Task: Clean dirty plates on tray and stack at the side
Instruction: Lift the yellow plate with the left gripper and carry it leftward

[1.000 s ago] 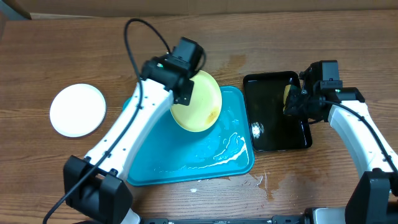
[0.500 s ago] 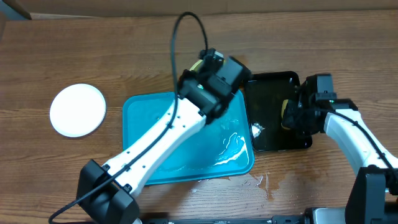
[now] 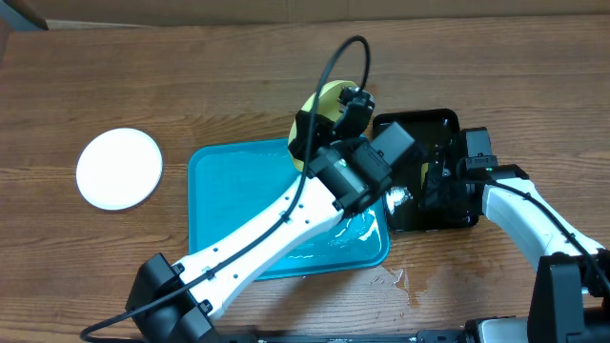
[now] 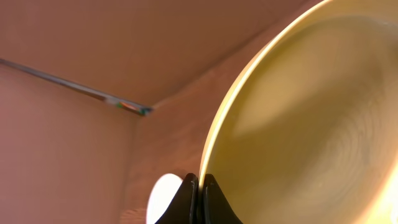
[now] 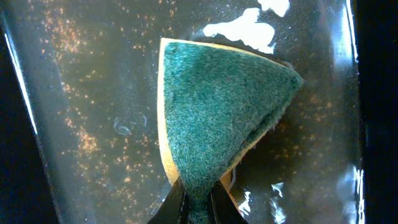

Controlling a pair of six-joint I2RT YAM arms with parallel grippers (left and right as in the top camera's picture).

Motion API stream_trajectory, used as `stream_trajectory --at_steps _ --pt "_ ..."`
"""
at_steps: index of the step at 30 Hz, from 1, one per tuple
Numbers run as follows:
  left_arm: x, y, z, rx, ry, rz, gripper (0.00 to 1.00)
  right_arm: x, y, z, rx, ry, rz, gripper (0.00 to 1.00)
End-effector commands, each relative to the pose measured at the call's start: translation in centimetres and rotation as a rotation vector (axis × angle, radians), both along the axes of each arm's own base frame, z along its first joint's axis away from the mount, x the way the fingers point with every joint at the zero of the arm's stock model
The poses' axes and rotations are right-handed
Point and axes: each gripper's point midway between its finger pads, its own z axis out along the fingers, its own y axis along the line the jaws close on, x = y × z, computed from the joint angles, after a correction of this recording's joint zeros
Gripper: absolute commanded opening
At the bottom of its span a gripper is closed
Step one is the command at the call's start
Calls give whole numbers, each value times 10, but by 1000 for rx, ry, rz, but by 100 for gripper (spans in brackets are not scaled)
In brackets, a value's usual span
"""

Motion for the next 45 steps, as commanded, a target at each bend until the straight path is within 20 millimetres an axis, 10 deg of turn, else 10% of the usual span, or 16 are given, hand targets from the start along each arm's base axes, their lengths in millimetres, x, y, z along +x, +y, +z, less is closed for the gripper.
stream_trajectory --at_steps 1,18,25,31,45 --pt "-4 6 34 99 -139 49 4 2 -4 0 -23 -12 0 6" --pt "1 -4 8 -58 -59 19 4 5 -4 1 -21 -22 -1 6" --pt "18 7 -37 -277 176 15 4 4 -4 1 -20 -22 -1 6" --pt "38 83 -73 -531 382 188 4 5 -2 1 -10 -23 2 6" --pt "2 361 -100 -969 293 890 4 6 -2 2 -10 -29 2 7"
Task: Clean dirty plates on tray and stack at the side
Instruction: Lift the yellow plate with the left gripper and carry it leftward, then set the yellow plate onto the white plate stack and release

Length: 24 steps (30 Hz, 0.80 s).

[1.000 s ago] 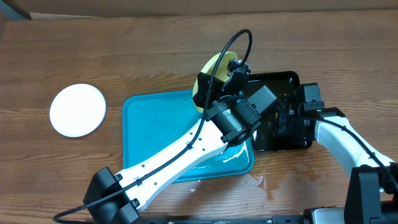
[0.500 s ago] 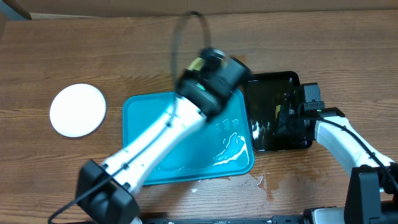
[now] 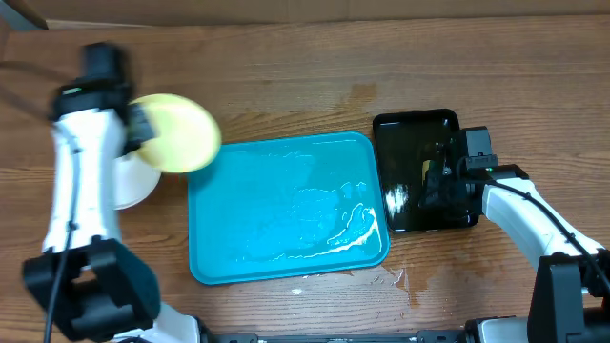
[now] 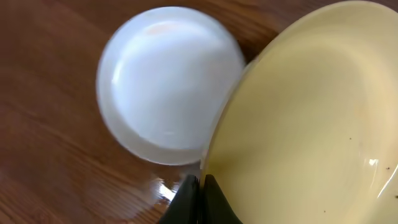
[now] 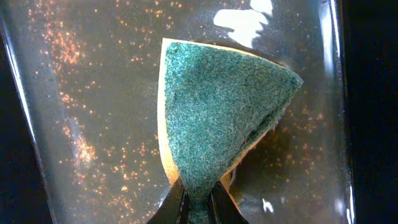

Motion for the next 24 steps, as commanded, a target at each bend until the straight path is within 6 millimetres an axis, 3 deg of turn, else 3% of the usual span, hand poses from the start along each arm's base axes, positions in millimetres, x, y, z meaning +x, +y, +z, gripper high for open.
stream_trajectory --at_steps 1,4,8,14,20,22,24 --pt "-13 36 0 -104 -68 152 4 2 1 1 4 -9 5 7" --pt "-31 72 -8 -110 -76 261 4 1 1 1 4 -9 5 7" --pt "-52 100 -28 -117 -74 365 4 1 1 1 4 -9 5 7" --pt "-61 114 -59 -110 -92 415 4 1 1 1 4 -9 5 7" --pt "-49 113 -61 -135 -145 395 9 1 1 1 4 -9 5 7" --pt "-47 112 -61 -143 -154 391 18 2 1 1 3 -9 5 7" --pt "-45 113 -60 -140 -163 388 54 2 1 1 3 -9 5 13"
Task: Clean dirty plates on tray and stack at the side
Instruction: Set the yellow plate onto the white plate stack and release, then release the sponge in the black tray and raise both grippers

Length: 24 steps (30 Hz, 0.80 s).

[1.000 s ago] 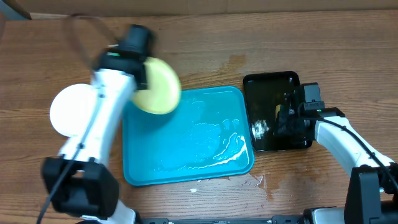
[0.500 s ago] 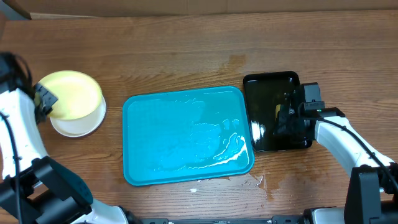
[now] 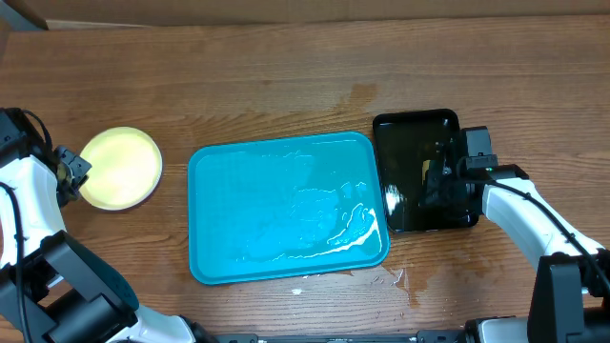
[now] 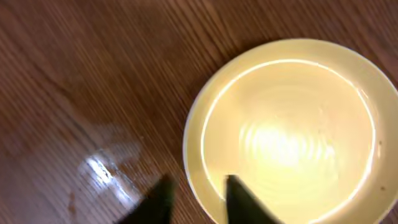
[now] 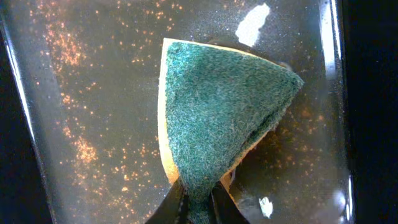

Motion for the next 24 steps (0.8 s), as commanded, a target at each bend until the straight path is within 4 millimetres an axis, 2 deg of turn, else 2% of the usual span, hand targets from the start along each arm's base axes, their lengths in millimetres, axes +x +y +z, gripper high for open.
stream_trajectory --at_steps 1,2,5,12,15,19,21,24 --pt "6 -2 1 -20 -34 1 71 1 1 1 3 -8 5 15" --pt "7 -3 1 -23 -38 -1 79 1 1 1 3 -8 5 18" --pt "21 -18 1 -91 -99 -81 82 2 1 1 3 -11 5 27" --pt "66 -93 24 -377 -366 -424 89 3 1 1 4 -15 6 59" --pt "77 -122 32 -436 -415 -534 92 6 1 2 4 -27 7 73" --pt "84 -159 31 -458 -391 -653 97 18 2 10 5 -70 13 92" --pt "85 -178 30 -460 -374 -719 97 25 3 18 6 -87 13 97" --pt "89 -206 29 -463 -348 -797 98 39 4 37 9 -117 13 97"
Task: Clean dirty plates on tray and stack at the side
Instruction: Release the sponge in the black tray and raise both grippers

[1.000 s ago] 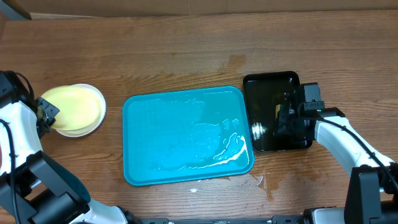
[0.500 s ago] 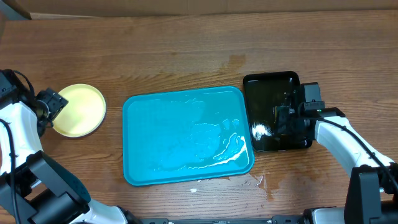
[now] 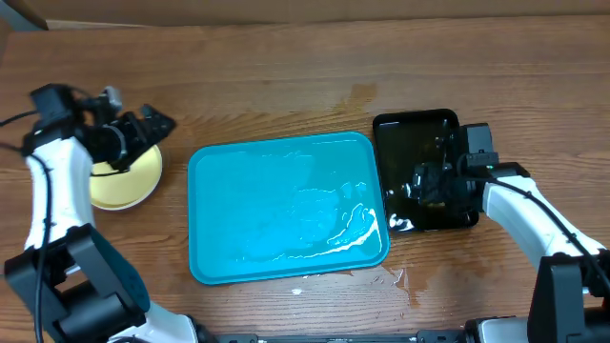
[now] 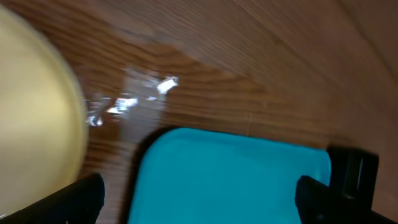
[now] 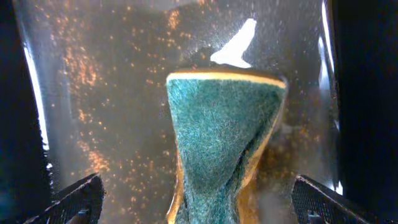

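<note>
The yellow plate (image 3: 122, 183) lies flat at the table's left, beside the wet blue tray (image 3: 286, 205); its rim shows in the left wrist view (image 4: 31, 106). Whatever lies beneath it is hidden. My left gripper (image 3: 152, 127) hangs open and empty just past the plate's far edge, with the tray (image 4: 230, 180) between its wide-spread fingers (image 4: 81, 198). My right gripper (image 3: 429, 181) is open inside the black tub (image 3: 419, 129). The green sponge (image 5: 224, 143) rests loose on the tub's wet floor between its fingers (image 5: 78, 198).
Streaks of water lie on the tray's right half (image 3: 348, 229), and drops sit on the wood near its front right corner (image 3: 396, 278). A cardboard wall (image 3: 305, 10) runs along the table's far edge.
My right gripper has opened and let go of the sponge, which stays in the tub. My left gripper, open throughout, has moved from the plate's left side to its far right edge, facing the tray.
My left gripper first held the yellow plate over the tray's far right, while the right stayed shut on the sponge in the tub. Then the plate was above the white plate at the left. Then it lay on it, released. Now both grippers are open.
</note>
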Controlling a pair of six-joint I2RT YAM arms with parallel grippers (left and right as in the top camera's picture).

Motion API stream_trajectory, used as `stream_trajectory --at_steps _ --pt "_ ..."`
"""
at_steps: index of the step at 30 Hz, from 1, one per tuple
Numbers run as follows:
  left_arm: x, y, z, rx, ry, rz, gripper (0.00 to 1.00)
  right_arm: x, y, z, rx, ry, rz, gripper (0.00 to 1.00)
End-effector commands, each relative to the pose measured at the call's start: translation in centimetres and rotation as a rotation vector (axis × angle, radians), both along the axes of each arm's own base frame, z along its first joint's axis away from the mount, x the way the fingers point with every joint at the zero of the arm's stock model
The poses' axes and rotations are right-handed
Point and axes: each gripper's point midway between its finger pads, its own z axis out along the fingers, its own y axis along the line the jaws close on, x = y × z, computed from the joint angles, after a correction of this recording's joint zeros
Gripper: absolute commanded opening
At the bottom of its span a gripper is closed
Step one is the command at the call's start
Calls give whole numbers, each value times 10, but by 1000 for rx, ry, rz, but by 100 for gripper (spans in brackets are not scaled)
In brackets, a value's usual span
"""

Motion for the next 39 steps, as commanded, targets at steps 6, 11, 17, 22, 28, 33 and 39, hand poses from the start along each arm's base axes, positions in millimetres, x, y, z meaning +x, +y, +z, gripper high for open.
stream_trajectory --at_steps 6,11,17,22,28,33,39 --pt "6 -73 3 -6 -36 -230 100 54 5 83 6 -143 25 100" --pt "5 -96 3 -7 -35 -287 100 66 6 102 9 -191 24 100" --pt "5 -105 3 -8 -36 -309 100 66 6 101 9 -190 24 100" --pt "5 -105 3 -8 -36 -309 100 66 6 101 9 -190 24 100" --pt "5 -105 3 -8 -36 -309 100 66 6 101 9 -190 24 100" --pt "5 -105 3 -8 -35 -309 100 66 6 101 9 -189 24 100" --pt "5 -105 3 -8 -35 -309 100 60 5 136 15 -280 24 100"
